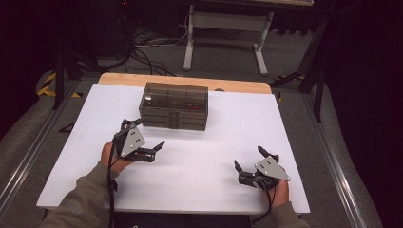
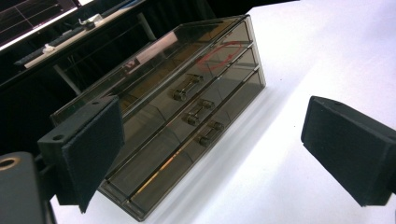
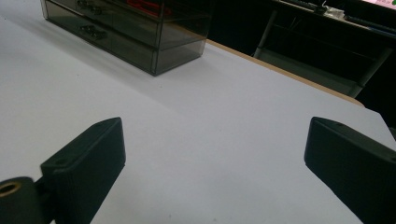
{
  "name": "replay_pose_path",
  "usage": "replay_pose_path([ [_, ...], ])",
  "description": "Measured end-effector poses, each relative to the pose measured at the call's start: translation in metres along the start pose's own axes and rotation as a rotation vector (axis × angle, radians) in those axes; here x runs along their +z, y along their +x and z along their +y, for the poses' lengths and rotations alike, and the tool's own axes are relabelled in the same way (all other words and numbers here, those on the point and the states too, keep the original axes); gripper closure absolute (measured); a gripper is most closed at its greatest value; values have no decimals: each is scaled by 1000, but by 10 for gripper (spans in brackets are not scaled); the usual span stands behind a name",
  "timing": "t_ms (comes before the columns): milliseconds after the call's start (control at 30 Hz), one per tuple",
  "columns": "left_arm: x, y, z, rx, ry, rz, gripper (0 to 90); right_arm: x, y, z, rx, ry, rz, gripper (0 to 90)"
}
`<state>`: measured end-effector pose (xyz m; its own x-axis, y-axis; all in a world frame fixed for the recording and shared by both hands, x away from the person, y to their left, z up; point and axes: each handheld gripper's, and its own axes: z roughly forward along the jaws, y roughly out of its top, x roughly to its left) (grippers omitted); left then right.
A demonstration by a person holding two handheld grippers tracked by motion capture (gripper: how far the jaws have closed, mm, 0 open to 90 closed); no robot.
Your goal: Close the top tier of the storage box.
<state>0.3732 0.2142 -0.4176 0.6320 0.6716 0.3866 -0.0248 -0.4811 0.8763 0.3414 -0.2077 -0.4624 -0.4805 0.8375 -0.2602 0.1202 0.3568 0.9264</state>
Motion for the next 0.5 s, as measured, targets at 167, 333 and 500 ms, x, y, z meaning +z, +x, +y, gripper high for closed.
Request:
replay_pose_path([
  [167, -4, 1, -2, 4, 4, 8, 68, 0, 0, 0, 0, 1, 1, 60],
  [333, -8, 0, -5, 9, 10, 11, 68, 0, 0, 0, -3, 3, 3, 60],
  [500, -12, 0, -8, 7, 17, 14, 67, 0, 1, 0, -2, 4, 2, 60],
])
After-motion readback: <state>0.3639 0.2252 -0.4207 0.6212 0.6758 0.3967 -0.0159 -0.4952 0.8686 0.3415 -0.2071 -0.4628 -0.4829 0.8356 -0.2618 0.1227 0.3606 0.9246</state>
